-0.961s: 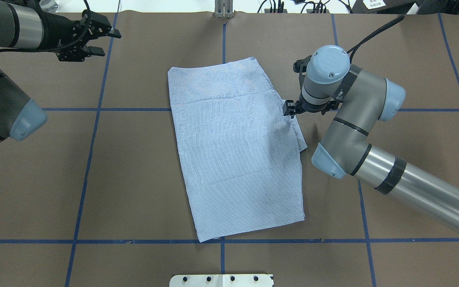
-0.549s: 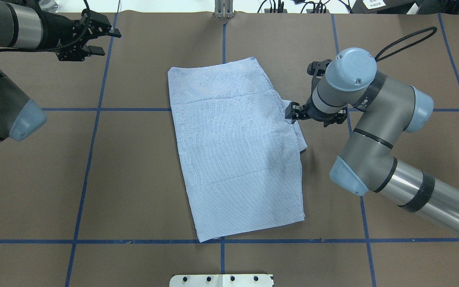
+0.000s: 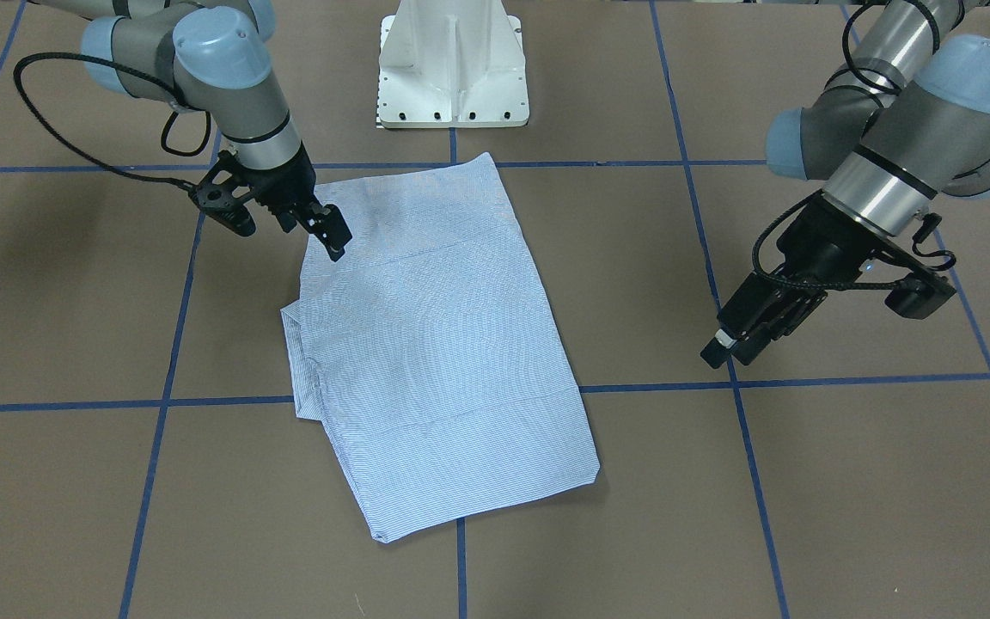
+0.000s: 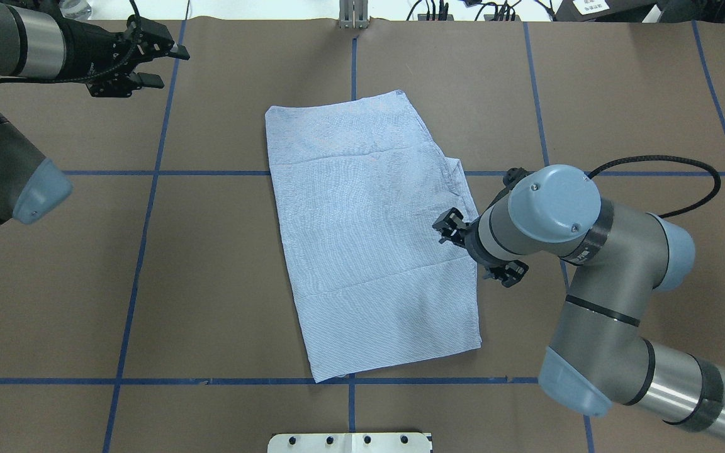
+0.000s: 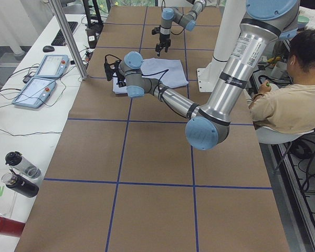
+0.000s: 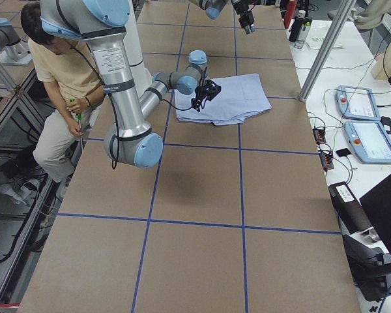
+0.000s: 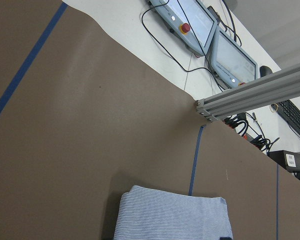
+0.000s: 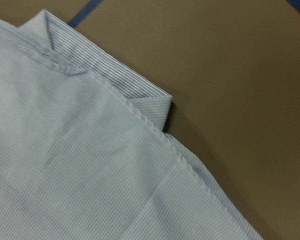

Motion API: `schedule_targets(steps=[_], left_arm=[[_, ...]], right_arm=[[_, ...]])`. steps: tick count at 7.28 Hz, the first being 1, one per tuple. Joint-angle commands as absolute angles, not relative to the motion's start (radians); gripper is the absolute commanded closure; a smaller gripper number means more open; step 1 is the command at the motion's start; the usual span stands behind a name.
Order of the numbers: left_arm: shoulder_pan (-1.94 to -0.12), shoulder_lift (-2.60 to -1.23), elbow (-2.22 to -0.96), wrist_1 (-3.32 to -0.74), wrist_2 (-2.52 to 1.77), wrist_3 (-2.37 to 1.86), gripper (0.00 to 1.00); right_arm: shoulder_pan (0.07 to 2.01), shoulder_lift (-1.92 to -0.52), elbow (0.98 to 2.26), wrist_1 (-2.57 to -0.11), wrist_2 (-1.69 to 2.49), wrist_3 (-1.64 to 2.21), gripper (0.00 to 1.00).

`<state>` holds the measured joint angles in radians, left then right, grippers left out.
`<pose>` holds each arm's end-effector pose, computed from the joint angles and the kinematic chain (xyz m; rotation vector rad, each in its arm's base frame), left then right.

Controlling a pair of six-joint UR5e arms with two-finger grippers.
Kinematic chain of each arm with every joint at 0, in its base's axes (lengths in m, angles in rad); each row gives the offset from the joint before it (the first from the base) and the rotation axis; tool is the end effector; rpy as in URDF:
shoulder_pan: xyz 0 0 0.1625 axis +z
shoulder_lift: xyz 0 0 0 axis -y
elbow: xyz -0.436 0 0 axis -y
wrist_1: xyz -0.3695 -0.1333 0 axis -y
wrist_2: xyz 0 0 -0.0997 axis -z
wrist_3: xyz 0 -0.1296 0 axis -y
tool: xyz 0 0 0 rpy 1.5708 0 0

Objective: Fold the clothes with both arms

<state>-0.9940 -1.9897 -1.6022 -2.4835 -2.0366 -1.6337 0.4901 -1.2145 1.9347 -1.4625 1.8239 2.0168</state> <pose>0.2882 -0.5807 0.3263 0.2536 1.3854 -0.5634 -0.4728 -0.3665 0.3388 -0.2261 -0.8513 0.7721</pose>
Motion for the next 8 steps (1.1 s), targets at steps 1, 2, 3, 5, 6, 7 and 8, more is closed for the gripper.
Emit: schedule_targets(steps=[1, 2, 3, 5, 6, 7, 8], left_arm=[[-0.994, -1.979, -1.612, -2.485, -2.033, -1.634, 0.24], [-0.994, -1.979, -1.614, -2.485, -2.031, -1.632, 0.24], [-0.993, -1.979, -1.618, -2.485, -2.017, -1.632, 0.24], [-0.994, -1.976, -1.632, -2.484, -2.014, -1.632, 0.24], [-0.993, -1.973, -1.632, -2.484, -2.014, -1.632, 0.24], [-0.992, -1.973, -1.632, -2.484, -2.014, -1.632, 0.24], [-0.992, -1.973, -1.634, -2.484, -2.014, -1.632, 0.24]], right_arm=[[0.396, -1.28, 1.962, -1.46, 1.79, 2.235, 0.02], [0.382, -1.314, 1.96, -1.404, 1.783, 2.244, 0.02], [0.38, -1.35, 1.953, -1.322, 1.789, 2.281, 0.08], [0.365, -1.351, 1.935, -1.307, 1.786, 2.28, 0.14], [0.364, -1.345, 1.93, -1.305, 1.784, 2.278, 0.15], [0.342, -1.359, 1.93, -1.305, 1.767, 2.267, 0.15], [0.313, -1.365, 1.928, -1.305, 1.752, 2.264, 0.17]])
